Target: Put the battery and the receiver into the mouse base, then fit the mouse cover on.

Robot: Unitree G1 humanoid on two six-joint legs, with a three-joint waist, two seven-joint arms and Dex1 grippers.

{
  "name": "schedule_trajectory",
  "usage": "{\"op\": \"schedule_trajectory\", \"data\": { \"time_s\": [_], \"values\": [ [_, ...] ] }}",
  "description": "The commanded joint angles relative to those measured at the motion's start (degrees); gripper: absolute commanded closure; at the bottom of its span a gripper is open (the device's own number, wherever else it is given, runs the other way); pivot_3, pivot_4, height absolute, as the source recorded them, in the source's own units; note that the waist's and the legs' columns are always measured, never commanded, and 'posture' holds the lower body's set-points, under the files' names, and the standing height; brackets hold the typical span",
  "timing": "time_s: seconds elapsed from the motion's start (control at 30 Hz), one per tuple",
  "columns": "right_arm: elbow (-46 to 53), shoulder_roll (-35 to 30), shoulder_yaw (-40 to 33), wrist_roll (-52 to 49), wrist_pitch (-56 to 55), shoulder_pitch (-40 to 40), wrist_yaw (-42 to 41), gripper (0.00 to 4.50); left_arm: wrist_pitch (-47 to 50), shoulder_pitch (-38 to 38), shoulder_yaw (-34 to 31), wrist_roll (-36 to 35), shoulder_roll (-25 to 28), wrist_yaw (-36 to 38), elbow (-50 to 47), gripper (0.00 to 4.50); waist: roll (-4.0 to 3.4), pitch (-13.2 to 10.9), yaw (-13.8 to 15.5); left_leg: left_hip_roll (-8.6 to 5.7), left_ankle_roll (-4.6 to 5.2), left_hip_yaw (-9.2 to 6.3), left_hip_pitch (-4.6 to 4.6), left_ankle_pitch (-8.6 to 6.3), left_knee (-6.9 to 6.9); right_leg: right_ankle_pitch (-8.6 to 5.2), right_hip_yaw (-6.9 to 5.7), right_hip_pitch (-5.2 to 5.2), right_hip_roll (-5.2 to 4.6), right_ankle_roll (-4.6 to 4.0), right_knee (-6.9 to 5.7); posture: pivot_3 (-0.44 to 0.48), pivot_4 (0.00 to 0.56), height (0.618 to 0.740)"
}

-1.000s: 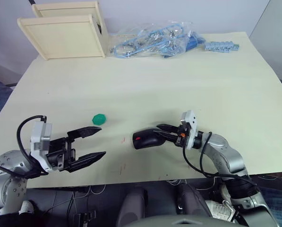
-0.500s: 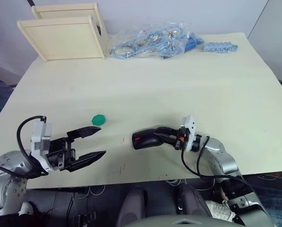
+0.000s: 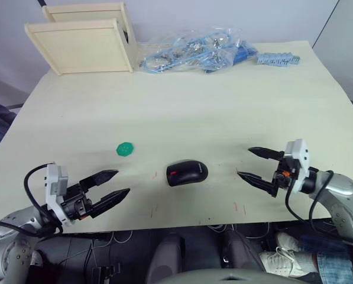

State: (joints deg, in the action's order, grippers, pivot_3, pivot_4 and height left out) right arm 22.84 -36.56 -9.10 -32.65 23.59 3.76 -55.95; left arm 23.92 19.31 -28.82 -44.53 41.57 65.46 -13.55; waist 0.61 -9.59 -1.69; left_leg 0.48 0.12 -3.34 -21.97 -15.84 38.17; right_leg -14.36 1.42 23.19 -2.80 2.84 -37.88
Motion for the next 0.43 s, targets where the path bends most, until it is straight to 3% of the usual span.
{"op": "schedule_trajectory", "data": {
  "time_s": [0.03,0.17,0.43],
  "values": [
    [0.9,-2.7,-11.2,-2.8,-1.4,6.2,-0.8,0.04,-0.6,3.8,-3.9,1.0,-1.4,-3.3,-1.1,0.00,0.10,0.0,0.3,-0.02,0.01,0.02,0.00,-0.01,-0.02,-0.02,0.01,-0.03,-0.02,0.03,0.09,0.000,0.150,0.740],
    [0.4,-3.6,-13.6,-0.7,-4.3,11.1,-1.9,0.04,-2.4,6.3,-4.5,2.6,-2.6,-4.1,-1.4,0.00,0.17,0.0,0.5,0.00,0.02,0.24,0.08,-0.02,0.01,-0.02,0.12,-0.06,-0.01,0.04,0.09,0.000,0.150,0.740],
    [-1.8,-2.7,-13.1,-0.2,-6.9,12.6,-1.5,0.04,-3.3,7.5,-4.1,4.0,-2.7,-5.7,-1.5,0.00,0.17,0.0,0.9,0.03,0.02,0.51,0.07,-0.02,0.03,-0.03,0.16,-0.06,-0.01,0.04,0.10,0.000,0.150,0.740]
  ]
}}
